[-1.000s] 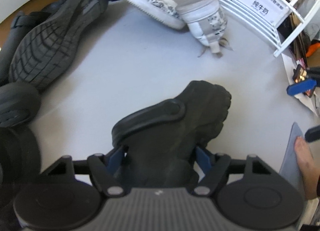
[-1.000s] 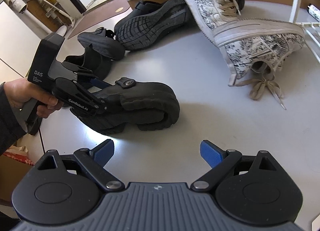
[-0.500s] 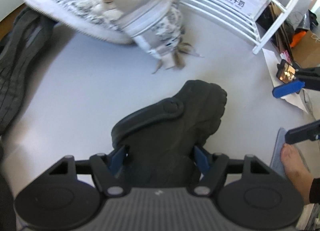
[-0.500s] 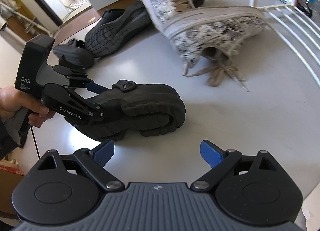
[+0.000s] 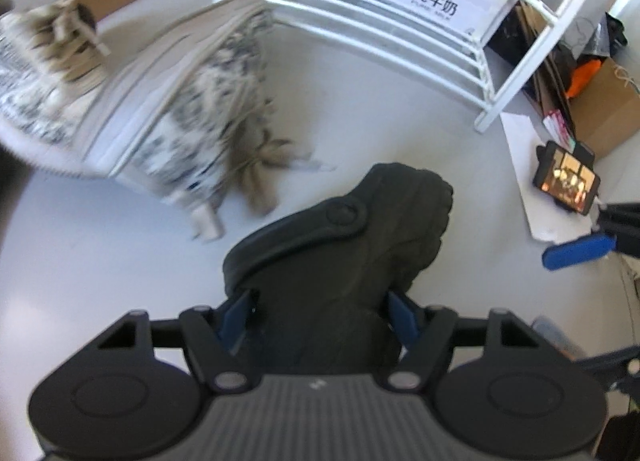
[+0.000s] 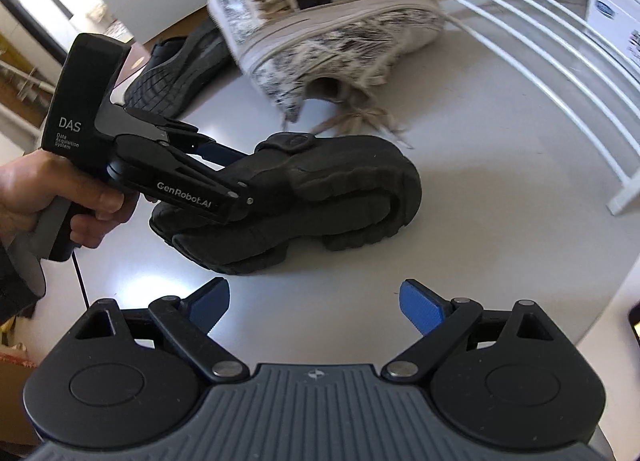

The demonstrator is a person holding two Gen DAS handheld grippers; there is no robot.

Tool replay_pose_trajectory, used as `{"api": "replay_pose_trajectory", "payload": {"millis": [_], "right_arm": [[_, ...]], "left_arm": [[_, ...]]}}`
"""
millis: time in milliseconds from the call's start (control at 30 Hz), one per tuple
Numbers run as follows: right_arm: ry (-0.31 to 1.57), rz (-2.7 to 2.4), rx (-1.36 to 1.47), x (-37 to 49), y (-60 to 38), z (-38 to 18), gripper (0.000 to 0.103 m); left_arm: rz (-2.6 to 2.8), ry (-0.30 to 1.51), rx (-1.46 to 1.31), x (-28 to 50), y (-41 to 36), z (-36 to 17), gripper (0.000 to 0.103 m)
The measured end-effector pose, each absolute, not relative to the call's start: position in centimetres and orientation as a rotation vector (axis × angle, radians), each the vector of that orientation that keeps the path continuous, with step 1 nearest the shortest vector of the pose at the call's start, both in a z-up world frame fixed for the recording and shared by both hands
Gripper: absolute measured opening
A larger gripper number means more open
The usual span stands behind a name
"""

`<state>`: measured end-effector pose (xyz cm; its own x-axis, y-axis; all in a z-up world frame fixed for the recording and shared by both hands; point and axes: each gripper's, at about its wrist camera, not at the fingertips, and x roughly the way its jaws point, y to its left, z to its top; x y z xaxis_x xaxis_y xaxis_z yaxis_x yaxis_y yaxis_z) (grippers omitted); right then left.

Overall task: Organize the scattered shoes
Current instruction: 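Lift the black clog with the left tool and carry it toward the rack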

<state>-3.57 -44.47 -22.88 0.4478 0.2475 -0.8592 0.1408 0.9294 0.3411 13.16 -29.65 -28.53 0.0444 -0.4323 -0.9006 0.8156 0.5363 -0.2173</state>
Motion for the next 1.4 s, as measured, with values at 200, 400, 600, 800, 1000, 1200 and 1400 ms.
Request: {"api": "replay_pose_trajectory", "payload": {"millis": [200, 400, 600, 800, 1000, 1200, 1400], "right_arm": [[1.103, 0.007, 0.445, -4.0, -46.5, -23.3, 0.094], [1.088, -0.025, 0.482, -4.3, -47.6, -23.2, 0.094], [1.071, -0.033, 0.478, -3.6, -47.5, -22.8, 0.094], [1.084, -0.066, 0.53, -2.6, -47.1, -22.8, 0.094], [1.067, -0.088, 0.603, -2.3, -46.6, -21.8, 0.094], [1.049, -0.168, 0.644, -2.1, -47.2, -21.9, 0.077], [1.015, -0.27, 0.709, -1.9, -49.5, -22.2, 0.073]], "left_arm": [[-0.996, 1.196, 0.37, 12.3, -31.9, -28.7, 0.075], [-0.999, 1.187, 0.348, 12.5, -32.4, -26.8, 0.077], [-0.987, 1.181, 0.362, 12.8, -30.4, -23.1, 0.078], [-0.962, 1.194, 0.379, 13.0, -28.6, -20.7, 0.08], [-0.917, 1.231, 0.318, 12.1, -24.3, -19.3, 0.08], [-0.863, 1.219, 0.189, 10.6, -18.6, -20.2, 0.081], [-0.814, 1.2, 0.095, 9.6, -14.6, -22.0, 0.081]]}}
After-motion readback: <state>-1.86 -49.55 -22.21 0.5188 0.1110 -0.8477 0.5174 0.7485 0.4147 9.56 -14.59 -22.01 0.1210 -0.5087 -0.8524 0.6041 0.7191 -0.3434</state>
